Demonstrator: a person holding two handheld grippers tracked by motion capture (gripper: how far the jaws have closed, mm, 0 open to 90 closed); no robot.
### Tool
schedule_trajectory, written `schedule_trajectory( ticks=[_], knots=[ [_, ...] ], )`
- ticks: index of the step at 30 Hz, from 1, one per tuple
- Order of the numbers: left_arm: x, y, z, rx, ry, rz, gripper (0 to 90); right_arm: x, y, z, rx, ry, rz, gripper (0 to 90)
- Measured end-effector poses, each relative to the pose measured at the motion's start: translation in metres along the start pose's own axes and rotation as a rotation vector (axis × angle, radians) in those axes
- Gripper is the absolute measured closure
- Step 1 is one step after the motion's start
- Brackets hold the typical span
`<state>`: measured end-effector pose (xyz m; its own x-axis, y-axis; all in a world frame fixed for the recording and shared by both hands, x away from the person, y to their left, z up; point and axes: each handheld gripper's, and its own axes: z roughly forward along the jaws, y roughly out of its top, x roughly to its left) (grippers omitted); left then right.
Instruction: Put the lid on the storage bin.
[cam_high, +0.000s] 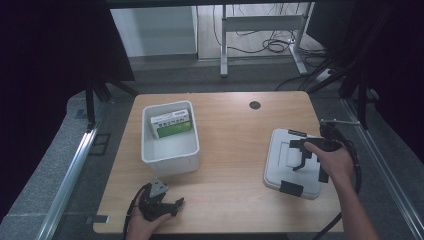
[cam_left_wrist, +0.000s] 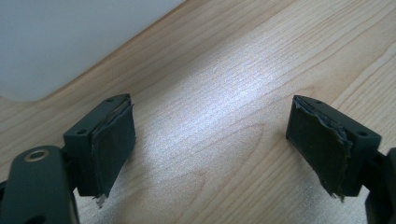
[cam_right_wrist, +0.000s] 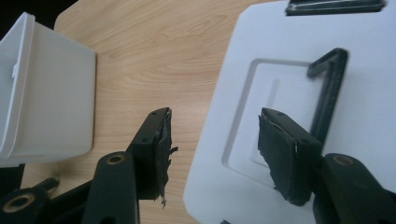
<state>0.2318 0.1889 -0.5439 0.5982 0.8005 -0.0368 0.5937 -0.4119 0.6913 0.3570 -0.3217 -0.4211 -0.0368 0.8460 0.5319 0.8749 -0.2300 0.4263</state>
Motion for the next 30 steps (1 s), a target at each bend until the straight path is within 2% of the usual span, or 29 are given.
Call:
schedule_trajectory(
  ticks=[12,30],
  knots=[
    [0.0,0.0,0.0,0.0,0.0,0.0,15.5,-0.016,0.007,-0.005,0.004,-0.066,0.044,44.5],
    [0.0,0.0,0.0,0.0,0.0,0.0,15.5,-0.029,0.011,0.011,0.078,-0.131,0.069,47.0]
  ],
)
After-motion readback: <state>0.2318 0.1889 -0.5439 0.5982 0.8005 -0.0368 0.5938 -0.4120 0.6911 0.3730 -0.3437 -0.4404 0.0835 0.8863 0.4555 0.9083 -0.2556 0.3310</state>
